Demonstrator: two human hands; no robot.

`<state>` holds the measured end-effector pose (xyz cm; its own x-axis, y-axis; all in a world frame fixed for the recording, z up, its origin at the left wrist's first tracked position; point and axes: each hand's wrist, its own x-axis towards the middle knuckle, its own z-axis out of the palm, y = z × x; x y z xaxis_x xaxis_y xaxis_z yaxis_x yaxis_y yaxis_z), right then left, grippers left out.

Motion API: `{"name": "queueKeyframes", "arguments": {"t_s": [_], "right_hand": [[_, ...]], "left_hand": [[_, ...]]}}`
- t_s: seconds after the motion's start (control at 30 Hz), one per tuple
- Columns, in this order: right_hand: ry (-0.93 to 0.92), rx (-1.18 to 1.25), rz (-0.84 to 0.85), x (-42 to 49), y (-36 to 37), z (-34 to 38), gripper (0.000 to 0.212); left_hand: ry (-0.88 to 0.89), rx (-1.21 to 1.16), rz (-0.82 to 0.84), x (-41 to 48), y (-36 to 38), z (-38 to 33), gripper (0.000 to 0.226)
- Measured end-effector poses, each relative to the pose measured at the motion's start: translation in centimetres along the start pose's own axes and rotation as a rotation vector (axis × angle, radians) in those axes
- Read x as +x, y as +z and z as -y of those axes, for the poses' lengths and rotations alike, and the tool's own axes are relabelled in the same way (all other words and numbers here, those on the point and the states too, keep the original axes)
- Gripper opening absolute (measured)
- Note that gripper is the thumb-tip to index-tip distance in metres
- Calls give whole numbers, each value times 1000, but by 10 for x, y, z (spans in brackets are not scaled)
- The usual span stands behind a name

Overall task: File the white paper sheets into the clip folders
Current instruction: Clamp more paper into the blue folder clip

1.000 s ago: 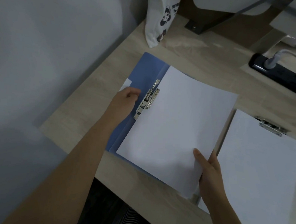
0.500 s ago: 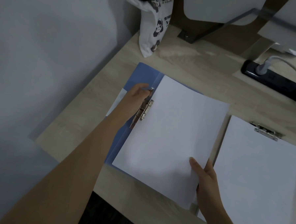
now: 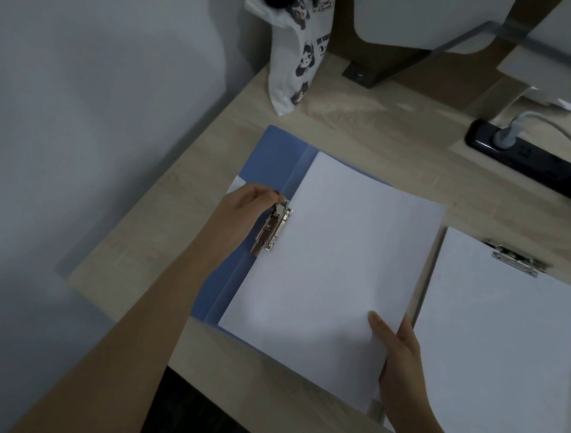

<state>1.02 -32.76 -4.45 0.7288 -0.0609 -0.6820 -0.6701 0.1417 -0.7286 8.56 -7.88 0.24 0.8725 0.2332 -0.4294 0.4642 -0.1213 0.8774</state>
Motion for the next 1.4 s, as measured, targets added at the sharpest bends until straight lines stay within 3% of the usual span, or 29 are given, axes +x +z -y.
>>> {"name": "queueKeyframes", "arguments": {"t_s": [0.2, 0.37, 0.6, 0.8, 1.0, 1.17, 1.27, 1.4], "right_hand": [[-11, -27, 5, 1, 1, -1, 24], [-34, -50, 2, 2, 1, -2, 29], [-34, -66, 24, 3, 0, -1, 24], [-15, -40, 26, 3, 0, -1, 27], [-5, -34, 24, 4, -2, -2, 35], [-13, -48, 19, 3, -2, -2, 37], [-13, -67, 9, 3, -1, -2, 35], [-23, -68, 1, 3, -1, -3, 34]], "left_hand": [[-77, 30, 39, -9, -6, 11, 21], [-166, 74, 28, -15, -15, 20, 10], [-396, 242, 117, -10, -18, 11, 53], [-418, 262, 157, -7, -17, 10, 58], [-405, 255, 152, -8, -13, 13, 43], [-407, 283, 208, -12, -10, 13, 56], [-434, 169, 222, -17, -11, 15, 36], [-344, 54, 180, -25, -12, 27, 21]]}}
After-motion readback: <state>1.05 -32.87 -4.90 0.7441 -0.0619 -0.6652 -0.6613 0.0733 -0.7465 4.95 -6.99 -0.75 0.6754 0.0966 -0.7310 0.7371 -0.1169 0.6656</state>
